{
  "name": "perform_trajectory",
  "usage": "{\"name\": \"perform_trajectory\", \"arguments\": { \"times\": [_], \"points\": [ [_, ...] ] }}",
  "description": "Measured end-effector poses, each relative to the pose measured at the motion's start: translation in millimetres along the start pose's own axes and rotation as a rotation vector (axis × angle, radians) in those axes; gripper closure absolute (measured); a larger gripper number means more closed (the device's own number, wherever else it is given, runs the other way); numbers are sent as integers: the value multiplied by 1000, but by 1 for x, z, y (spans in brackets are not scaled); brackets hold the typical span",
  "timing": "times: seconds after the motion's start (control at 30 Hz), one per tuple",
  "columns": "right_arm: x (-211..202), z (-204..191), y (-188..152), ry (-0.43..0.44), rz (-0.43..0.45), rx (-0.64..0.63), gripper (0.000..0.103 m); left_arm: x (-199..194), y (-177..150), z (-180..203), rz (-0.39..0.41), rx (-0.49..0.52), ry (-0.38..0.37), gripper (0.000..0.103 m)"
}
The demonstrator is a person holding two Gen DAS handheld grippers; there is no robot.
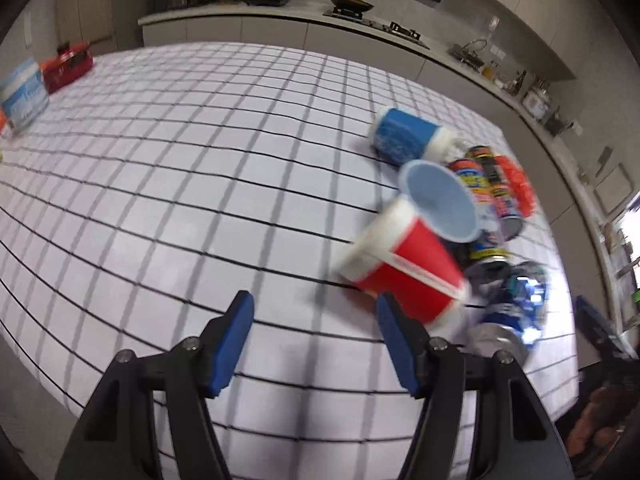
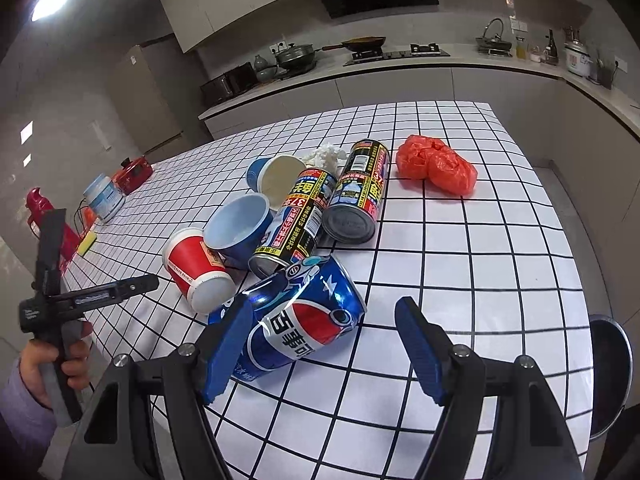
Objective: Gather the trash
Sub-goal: 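Grasp the red paper cup with the left tool while the right tool grasps the Pepsi can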
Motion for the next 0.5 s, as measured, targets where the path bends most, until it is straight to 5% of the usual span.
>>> {"name": "perform_trajectory", "arguments": {
  "times": [0.13,0.5],
  "points": [
    [5,5,9,51,-8,-32,27,-7,1,35,3,-62,-67,36],
    [0,30,24,130,-11,-89,27,40,15,51,-25,-227,52,34]
  ]
}}
Point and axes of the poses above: each gripper's, at about its wrist camera, not at the fingertips, and x roughly the way its jaws point, z to its right, y to its top, the point moved 8 cm from there along x, roughly the way its jaws point, and after that the axes turned 5 degrees about -z, right-handed, at the moved point
